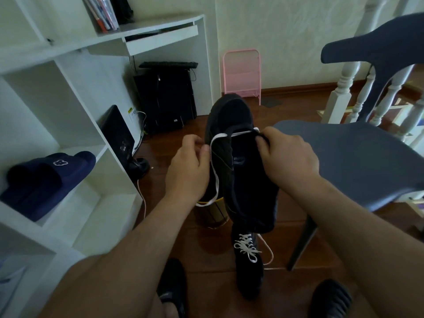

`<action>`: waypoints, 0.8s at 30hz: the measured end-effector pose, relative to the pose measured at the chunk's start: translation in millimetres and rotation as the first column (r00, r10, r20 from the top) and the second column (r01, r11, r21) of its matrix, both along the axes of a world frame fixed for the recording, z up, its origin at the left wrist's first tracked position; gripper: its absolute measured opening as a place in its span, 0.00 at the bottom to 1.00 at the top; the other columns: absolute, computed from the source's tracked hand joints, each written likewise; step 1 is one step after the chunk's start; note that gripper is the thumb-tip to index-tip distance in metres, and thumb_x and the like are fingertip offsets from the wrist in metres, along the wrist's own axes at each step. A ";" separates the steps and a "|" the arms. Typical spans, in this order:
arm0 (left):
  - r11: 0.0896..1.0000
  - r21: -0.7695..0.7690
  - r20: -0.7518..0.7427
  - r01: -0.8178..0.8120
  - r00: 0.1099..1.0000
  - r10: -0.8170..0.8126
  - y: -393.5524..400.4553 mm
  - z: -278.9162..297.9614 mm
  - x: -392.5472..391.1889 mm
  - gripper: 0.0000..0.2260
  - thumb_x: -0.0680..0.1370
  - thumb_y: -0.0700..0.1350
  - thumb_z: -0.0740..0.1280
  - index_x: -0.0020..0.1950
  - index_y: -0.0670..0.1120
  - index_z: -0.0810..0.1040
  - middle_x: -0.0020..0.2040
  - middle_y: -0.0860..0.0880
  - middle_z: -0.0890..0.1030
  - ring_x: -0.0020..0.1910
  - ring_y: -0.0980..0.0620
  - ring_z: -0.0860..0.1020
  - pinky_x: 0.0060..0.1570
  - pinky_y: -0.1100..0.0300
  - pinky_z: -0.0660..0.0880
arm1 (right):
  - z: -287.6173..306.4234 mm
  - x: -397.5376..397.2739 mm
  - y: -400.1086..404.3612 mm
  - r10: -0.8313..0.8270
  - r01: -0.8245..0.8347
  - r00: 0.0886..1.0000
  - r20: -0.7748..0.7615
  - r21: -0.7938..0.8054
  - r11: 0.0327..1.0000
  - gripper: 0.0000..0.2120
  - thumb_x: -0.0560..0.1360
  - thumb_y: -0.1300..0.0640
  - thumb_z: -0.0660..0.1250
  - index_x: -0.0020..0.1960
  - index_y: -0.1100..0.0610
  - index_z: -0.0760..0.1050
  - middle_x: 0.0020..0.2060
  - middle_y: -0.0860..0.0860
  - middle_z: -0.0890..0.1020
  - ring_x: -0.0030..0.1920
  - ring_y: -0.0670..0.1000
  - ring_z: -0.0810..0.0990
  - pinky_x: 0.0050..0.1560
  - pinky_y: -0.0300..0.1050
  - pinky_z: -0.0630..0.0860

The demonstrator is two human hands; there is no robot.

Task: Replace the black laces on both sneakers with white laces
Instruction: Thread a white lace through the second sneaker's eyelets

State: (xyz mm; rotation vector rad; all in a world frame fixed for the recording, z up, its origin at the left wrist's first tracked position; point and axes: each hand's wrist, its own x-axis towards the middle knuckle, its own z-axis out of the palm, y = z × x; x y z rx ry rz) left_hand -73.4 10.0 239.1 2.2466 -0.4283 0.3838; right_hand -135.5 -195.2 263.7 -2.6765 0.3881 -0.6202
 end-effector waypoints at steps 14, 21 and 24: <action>0.990 -0.072 -0.006 -0.124 0.992 0.124 17.2 11.3 7.5 0.15 0.84 0.47 0.58 0.36 0.50 0.68 0.34 0.50 0.70 0.32 0.51 0.68 0.34 0.54 0.64 | 11.7 3.7 -18.6 -0.044 0.045 0.999 -0.018 0.012 0.999 0.15 0.84 0.40 0.52 0.54 0.47 0.73 0.46 0.55 0.80 0.45 0.63 0.77 0.41 0.53 0.72; 0.980 0.195 -0.369 -0.028 0.924 0.100 52.0 -0.3 23.9 0.17 0.83 0.52 0.61 0.34 0.51 0.72 0.31 0.51 0.71 0.31 0.48 0.69 0.38 0.53 0.66 | 17.6 7.6 -40.5 -0.022 0.015 0.998 0.063 0.108 0.994 0.14 0.84 0.42 0.55 0.54 0.48 0.76 0.46 0.53 0.81 0.46 0.59 0.77 0.44 0.53 0.73; 0.979 0.195 -0.414 0.063 0.910 0.024 37.5 -6.2 14.5 0.16 0.83 0.54 0.61 0.39 0.52 0.78 0.33 0.51 0.74 0.34 0.48 0.72 0.39 0.53 0.68 | 18.1 8.2 -29.6 0.003 -0.016 0.996 0.091 0.146 0.989 0.15 0.84 0.42 0.55 0.54 0.49 0.77 0.46 0.53 0.81 0.47 0.60 0.79 0.46 0.56 0.77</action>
